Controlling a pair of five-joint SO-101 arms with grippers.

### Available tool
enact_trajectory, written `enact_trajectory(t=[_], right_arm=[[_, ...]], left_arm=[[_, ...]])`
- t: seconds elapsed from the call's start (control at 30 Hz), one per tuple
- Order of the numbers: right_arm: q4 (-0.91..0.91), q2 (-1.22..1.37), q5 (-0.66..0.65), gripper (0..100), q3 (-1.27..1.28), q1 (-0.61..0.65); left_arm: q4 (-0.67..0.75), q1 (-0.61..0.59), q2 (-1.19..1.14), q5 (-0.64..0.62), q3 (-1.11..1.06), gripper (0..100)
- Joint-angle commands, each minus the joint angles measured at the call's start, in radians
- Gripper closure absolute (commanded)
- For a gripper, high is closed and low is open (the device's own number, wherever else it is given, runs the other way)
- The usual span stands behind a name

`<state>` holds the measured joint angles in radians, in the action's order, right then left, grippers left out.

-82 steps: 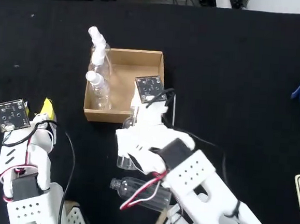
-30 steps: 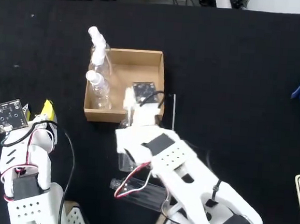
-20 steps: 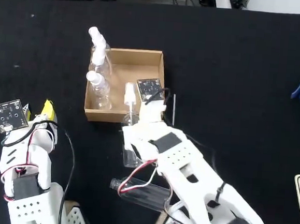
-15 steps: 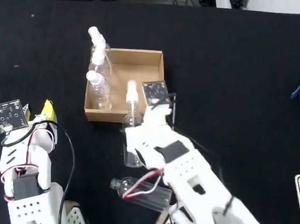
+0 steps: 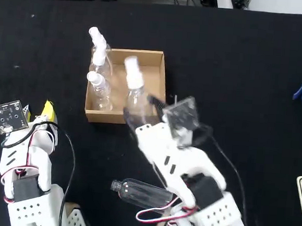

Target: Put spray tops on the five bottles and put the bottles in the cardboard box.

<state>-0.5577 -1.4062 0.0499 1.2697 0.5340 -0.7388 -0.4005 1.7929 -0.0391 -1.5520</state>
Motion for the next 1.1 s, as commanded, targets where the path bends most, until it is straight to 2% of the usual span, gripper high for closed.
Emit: enact_trajectory(t=[0.0, 0.17, 0.23, 0.37, 0.63, 0.9, 0.97, 1.07], right_arm=[[0.219, -0.070, -0.018, 98.7, 0.050, -0.051], [0.674, -0.019, -0.020, 98.7, 0.205, -0.061], [0.767, 0.036, -0.020, 98.7, 0.213, -0.063], [0.779, 0.205, -0.020, 98.7, 0.108, -0.069], [0.781, 0.624, -0.014, 98.7, -0.117, -0.160], [0.783, 0.868, -0.020, 98.6, -0.220, -0.157], [0.818, 0.926, -0.020, 98.7, -0.246, -0.163], [0.962, 1.027, -0.020, 98.8, -0.251, -0.176]], left_arm=[[0.005, -0.004, 0.002, -0.005, 0.013, 97], [0.005, -0.004, 0.002, -0.005, 0.013, 97], [0.005, -0.004, 0.002, -0.005, 0.013, 97], [0.005, -0.004, 0.002, -0.005, 0.013, 97], [0.005, -0.004, 0.002, -0.003, 0.013, 97], [0.005, -0.005, 0.002, -0.003, 0.013, 97], [0.005, -0.005, 0.002, -0.003, 0.013, 97], [0.005, -0.004, 0.002, -0.003, 0.013, 97]])
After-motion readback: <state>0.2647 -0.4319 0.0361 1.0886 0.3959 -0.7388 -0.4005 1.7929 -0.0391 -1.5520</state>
